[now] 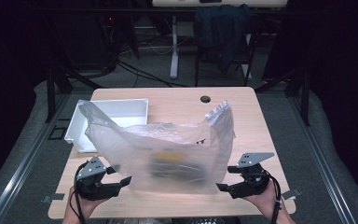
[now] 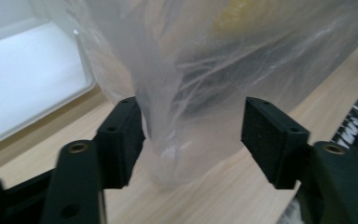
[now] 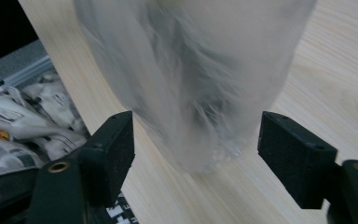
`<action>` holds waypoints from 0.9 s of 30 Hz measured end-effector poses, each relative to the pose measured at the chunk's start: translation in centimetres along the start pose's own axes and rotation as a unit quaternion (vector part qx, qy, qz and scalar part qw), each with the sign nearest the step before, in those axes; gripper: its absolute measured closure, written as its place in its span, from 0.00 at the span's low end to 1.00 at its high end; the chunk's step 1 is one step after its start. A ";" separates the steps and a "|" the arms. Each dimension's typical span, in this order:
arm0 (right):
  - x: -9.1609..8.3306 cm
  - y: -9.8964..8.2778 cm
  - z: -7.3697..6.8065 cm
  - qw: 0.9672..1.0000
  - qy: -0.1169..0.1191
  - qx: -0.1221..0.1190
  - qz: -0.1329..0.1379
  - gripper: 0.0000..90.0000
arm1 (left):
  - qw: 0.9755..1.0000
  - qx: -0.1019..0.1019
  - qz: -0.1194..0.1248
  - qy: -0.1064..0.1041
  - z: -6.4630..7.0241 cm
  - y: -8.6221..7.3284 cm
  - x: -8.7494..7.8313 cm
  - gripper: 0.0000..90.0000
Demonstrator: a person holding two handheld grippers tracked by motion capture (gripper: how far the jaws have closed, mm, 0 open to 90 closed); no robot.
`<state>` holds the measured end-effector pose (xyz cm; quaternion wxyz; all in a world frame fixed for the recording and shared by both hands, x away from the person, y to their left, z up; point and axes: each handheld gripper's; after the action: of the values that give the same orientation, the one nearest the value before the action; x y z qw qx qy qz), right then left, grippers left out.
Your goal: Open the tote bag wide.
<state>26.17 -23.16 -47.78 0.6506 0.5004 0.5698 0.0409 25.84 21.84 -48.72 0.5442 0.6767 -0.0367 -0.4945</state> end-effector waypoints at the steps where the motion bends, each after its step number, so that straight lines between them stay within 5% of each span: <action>1: -0.1 0.1 -0.2 1.000 0.003 -0.002 0.006 0.35 | 1.000 0.000 0.001 0.005 0.0 0.2 0.3 0.53; 6: -0.8 0.7 -1.0 0.999 -0.015 -0.007 0.045 0.55 | 1.000 -0.003 0.009 0.015 -0.1 1.0 1.3 0.66; 12: -1.0 2.3 0.1 0.996 -0.024 0.006 0.084 0.80 | 1.000 -0.005 0.005 0.008 -0.7 1.3 2.2 0.75; 23: 3.1 3.0 3.2 0.998 -0.011 0.059 0.021 0.91 | 0.999 -0.025 -0.039 -0.023 -2.1 1.8 5.4 0.80; 27: 3.8 3.2 3.8 0.999 -0.005 0.054 -0.005 0.91 | 0.997 -0.020 -0.066 -0.027 -2.3 1.7 6.3 0.80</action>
<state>32.10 -21.52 -48.81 0.6258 0.5318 0.5706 0.0042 31.50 19.04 -51.56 0.5228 0.6529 0.0036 -0.5481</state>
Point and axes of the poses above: each handheld gripper's, and its own axes: x roughly forward along the jaws, y roughly out of its top, z roughly to its right, and after that the axes turned 2 degrees about -z, right-handed
